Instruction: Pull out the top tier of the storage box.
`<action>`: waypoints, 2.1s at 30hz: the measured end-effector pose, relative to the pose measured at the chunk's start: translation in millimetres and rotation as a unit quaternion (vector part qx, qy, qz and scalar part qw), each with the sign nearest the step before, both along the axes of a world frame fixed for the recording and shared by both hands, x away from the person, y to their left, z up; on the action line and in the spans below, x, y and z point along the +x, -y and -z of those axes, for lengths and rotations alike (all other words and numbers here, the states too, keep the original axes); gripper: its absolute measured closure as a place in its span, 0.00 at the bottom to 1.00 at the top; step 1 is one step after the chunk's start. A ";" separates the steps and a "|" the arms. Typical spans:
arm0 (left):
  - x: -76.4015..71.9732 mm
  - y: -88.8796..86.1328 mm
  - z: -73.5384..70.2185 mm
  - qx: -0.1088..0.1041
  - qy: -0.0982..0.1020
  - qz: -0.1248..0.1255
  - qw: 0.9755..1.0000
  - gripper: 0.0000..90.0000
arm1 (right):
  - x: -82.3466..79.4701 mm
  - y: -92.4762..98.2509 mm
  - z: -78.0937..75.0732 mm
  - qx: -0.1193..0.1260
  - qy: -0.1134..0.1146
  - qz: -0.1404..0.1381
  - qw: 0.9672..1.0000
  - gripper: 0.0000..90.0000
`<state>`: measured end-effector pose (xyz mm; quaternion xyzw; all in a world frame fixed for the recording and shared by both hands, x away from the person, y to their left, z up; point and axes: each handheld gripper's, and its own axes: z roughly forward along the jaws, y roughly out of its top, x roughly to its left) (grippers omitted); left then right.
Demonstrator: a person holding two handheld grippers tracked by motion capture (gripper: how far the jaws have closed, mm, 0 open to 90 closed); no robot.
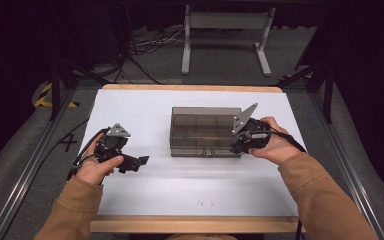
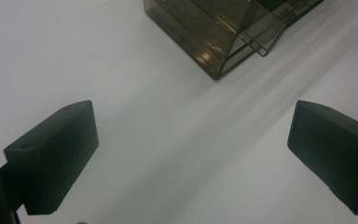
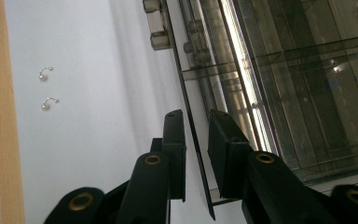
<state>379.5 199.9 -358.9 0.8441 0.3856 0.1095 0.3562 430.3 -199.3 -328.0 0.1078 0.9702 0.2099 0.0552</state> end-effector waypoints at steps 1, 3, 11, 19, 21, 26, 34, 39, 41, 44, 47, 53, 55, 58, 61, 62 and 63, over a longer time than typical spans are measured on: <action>0.1 -0.1 0.0 0.000 0.000 0.000 1.000 0.03 | 0.0 0.0 0.0 0.000 0.000 0.000 1.000 0.85; 0.3 -0.1 0.0 0.000 0.002 -0.001 1.000 0.03 | 0.3 -1.1 1.4 -0.015 -0.005 0.004 1.000 0.85; 0.0 -0.1 0.0 0.000 0.000 -0.001 1.000 0.03 | 3.1 -4.0 3.4 -0.036 -0.009 -0.005 0.999 0.87; -0.1 0.2 0.0 0.000 0.000 0.000 1.000 0.03 | 2.4 -7.7 2.1 -0.055 -0.003 -0.013 0.998 0.92; -0.1 0.2 0.0 0.001 0.000 0.000 1.000 0.03 | 1.8 -8.2 1.9 -0.058 -0.001 -0.014 0.998 0.92; 0.0 0.1 0.1 0.001 0.000 0.000 1.000 0.03 | -0.4 -10.7 0.4 -0.072 -0.003 -0.017 0.997 0.93; -0.2 -0.2 0.0 0.000 0.000 0.000 1.000 0.03 | -10.0 -15.7 -1.6 -0.085 -0.007 -0.035 0.996 0.95; -0.2 0.1 0.1 0.001 0.000 -0.001 1.000 0.03 | -14.7 -14.9 -2.8 -0.085 -0.006 -0.045 0.995 0.96; -0.1 0.3 0.0 0.001 0.000 -0.001 1.000 0.03 | -18.7 -14.9 -3.5 -0.083 -0.003 -0.051 0.995 0.96; -0.2 0.3 -0.1 0.001 0.000 -0.001 1.000 0.03 | -23.2 -15.0 -4.6 -0.084 -0.004 -0.056 0.995 0.96; -0.1 0.1 -0.1 0.002 0.001 0.000 1.000 0.03 | -26.0 -14.9 -4.5 -0.082 -0.003 -0.061 0.995 0.97; -0.5 -0.1 -0.3 0.000 -0.001 -0.004 1.000 0.03 | -32.5 -16.4 -4.4 -0.082 0.001 -0.071 0.994 0.97; -0.6 -0.3 -0.5 -0.001 0.000 -0.004 1.000 0.03 | -33.4 -16.7 -4.4 -0.082 -0.001 -0.072 0.994 0.97; -0.6 -0.8 -0.9 -0.001 0.001 -0.005 1.000 0.03 | -36.4 -15.3 -4.5 -0.087 -0.001 -0.075 0.993 0.97; -0.1 -1.5 -1.0 -0.002 0.001 -0.004 1.000 0.03 | -38.1 -14.4 -4.1 -0.085 0.002 -0.076 0.993 0.97; -0.1 -1.5 -1.0 -0.002 0.001 -0.004 1.000 0.03 | -39.2 -14.1 -4.1 -0.084 0.001 -0.074 0.994 0.97; -0.1 -1.4 -1.0 -0.002 0.001 -0.004 1.000 0.03 | -40.0 -14.0 -3.8 -0.084 0.002 -0.077 0.994 0.97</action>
